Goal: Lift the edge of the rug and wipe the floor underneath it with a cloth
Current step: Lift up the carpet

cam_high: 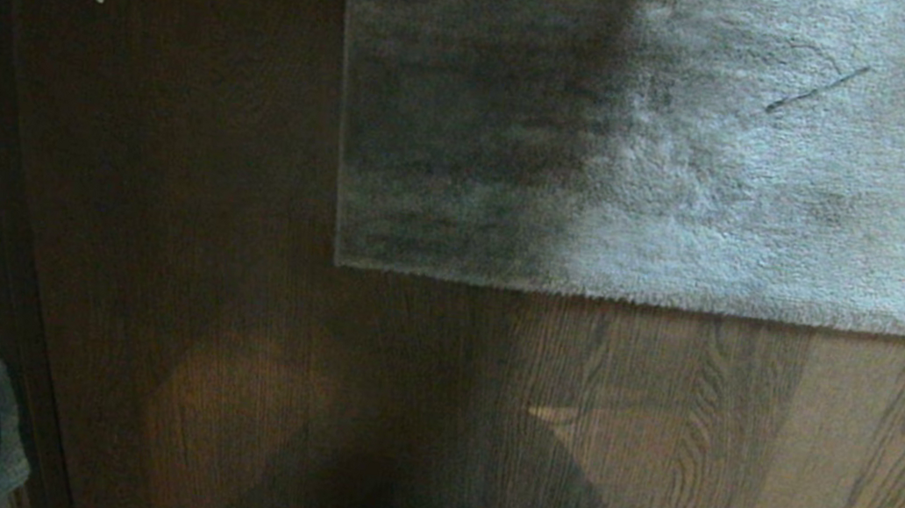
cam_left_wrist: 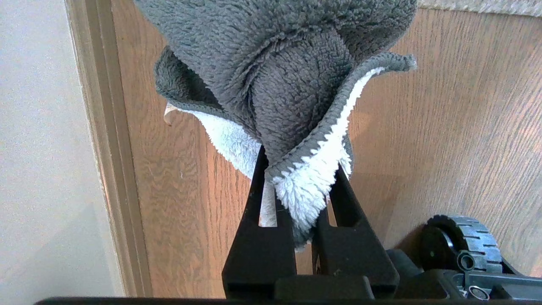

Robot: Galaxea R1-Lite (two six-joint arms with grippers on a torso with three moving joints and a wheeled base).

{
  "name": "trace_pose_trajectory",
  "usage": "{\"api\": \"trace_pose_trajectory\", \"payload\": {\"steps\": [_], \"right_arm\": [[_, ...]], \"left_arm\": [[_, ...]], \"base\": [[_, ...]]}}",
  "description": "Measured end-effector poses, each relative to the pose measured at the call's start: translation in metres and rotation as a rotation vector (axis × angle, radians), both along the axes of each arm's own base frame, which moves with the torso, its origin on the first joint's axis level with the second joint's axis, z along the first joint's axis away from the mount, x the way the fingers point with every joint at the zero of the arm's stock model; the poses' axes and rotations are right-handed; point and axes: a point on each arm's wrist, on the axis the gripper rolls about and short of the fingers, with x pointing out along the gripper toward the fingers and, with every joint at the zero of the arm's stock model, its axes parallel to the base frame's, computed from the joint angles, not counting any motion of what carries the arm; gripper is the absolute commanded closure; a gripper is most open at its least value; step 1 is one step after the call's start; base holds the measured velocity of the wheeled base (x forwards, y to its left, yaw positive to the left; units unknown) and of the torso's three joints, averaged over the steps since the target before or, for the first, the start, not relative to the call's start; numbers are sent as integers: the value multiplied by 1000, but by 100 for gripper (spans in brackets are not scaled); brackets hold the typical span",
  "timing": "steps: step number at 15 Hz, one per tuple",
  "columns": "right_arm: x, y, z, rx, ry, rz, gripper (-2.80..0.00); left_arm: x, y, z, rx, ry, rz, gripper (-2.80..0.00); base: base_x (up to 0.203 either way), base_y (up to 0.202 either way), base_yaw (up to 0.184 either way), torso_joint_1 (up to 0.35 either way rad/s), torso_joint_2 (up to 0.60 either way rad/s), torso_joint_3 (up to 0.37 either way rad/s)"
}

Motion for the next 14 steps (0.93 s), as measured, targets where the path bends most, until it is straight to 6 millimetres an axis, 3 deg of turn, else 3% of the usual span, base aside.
{"api": "trace_pose_trajectory", "payload": {"steps": [10, 14], "right_arm": [[0, 0, 0, -10, -3, 1, 0], [0, 1, 2, -93, -14, 34, 0]], "left_arm": [[0, 0, 0, 0, 0, 0, 0], [0, 0, 0, 0, 0, 0, 0]], "base": [[0, 0, 0, 0, 0, 0], [0, 0, 0, 0, 0, 0]]}}
